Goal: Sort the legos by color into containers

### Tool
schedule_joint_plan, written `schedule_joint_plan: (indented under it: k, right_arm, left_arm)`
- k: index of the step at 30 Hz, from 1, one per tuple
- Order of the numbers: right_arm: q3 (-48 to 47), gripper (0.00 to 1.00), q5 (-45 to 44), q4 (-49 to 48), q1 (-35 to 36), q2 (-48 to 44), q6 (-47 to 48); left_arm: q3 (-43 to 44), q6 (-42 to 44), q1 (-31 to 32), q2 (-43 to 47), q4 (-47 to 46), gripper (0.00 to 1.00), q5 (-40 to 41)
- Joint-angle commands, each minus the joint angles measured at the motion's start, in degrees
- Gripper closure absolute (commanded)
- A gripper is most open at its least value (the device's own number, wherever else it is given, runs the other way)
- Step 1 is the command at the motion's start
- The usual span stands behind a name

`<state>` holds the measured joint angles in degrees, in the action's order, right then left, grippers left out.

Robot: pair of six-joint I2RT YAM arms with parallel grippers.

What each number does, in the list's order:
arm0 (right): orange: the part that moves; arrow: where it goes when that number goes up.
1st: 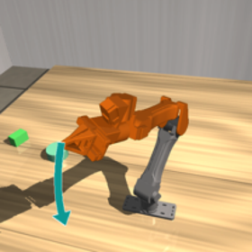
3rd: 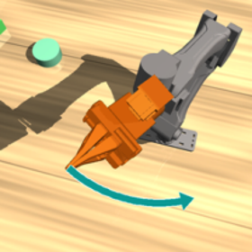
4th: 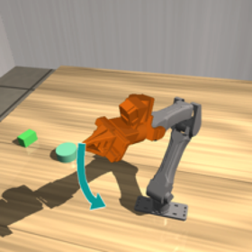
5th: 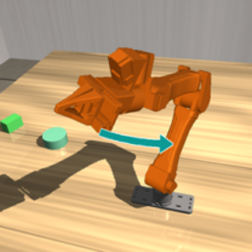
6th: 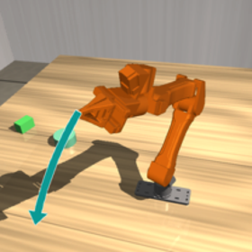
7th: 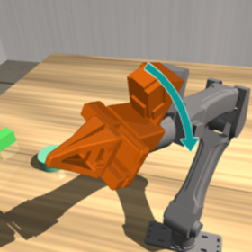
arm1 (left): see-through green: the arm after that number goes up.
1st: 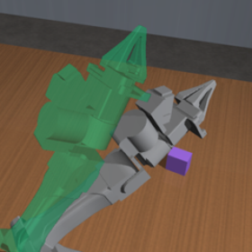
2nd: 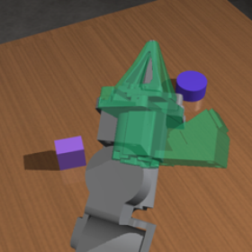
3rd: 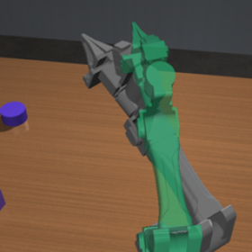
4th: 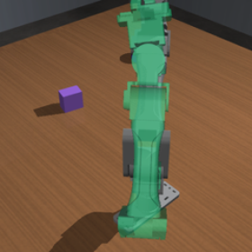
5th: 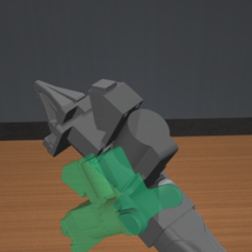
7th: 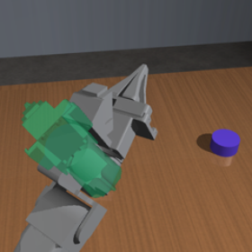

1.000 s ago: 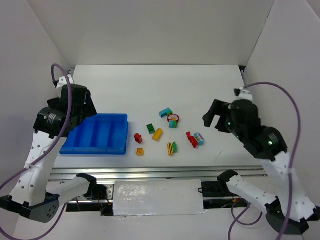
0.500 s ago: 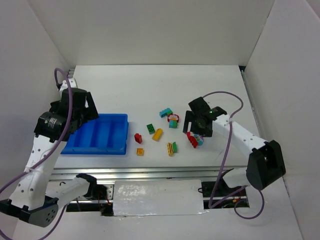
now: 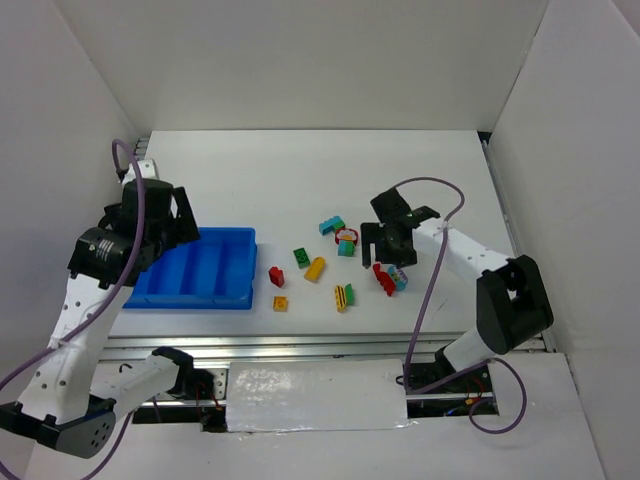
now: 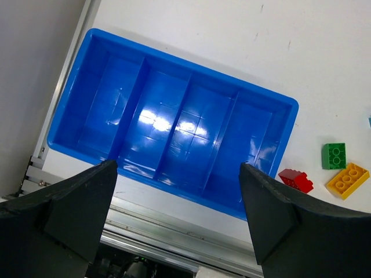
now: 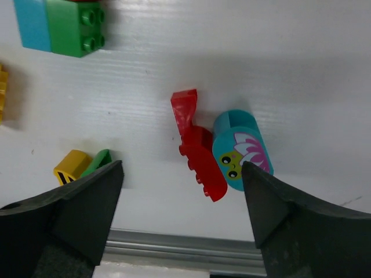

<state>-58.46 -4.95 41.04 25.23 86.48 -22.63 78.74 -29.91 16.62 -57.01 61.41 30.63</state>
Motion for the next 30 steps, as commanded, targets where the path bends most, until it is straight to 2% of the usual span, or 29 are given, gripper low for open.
schedule_joint_plan:
  k: [1, 2, 5, 8, 15, 19, 30]
  right_arm:
    - [-3.68, 0.14, 0.98, -4.99, -0.01, 0.53, 4.35]
    - [-4.12, 0.22, 0.47, -5.26, -0.10, 1.06, 4.35]
    - [-7.54, 0.33, -1.20, -4.30, -0.10, 5.71, 5.05]
    - [-10.53, 0.39, -1.55, -3.51, -0.10, 11.06, 5.06]
    - [-11.15, 0.42, 0.47, -3.07, -0.10, 15.39, 3.65]
    - [-9.31, 0.48, 2.22, -3.42, -0.19, 15.48, 2.95]
    - [-6.58, 0.45, 1.52, -2.80, -0.19, 15.83, 1.80]
  left_arm:
    - [0.45, 1.61, 0.25, -0.55, -2.08, 0.01, -1.63]
    - [0.45, 1.70, 0.25, -0.82, -2.17, 0.01, -1.89]
    - [0.98, 1.61, 0.25, -1.52, -2.17, 0.01, -2.42]
    - [1.41, 1.70, 0.25, -1.96, -2.17, 0.01, -2.60]
    - [1.50, 1.61, 0.17, -1.61, -1.56, 0.02, -2.16]
    - [1.42, 1.43, 0.17, -1.35, -1.29, 0.02, -1.63]
    - [1.42, 1.26, 0.25, -1.70, -1.29, 0.02, -1.28]
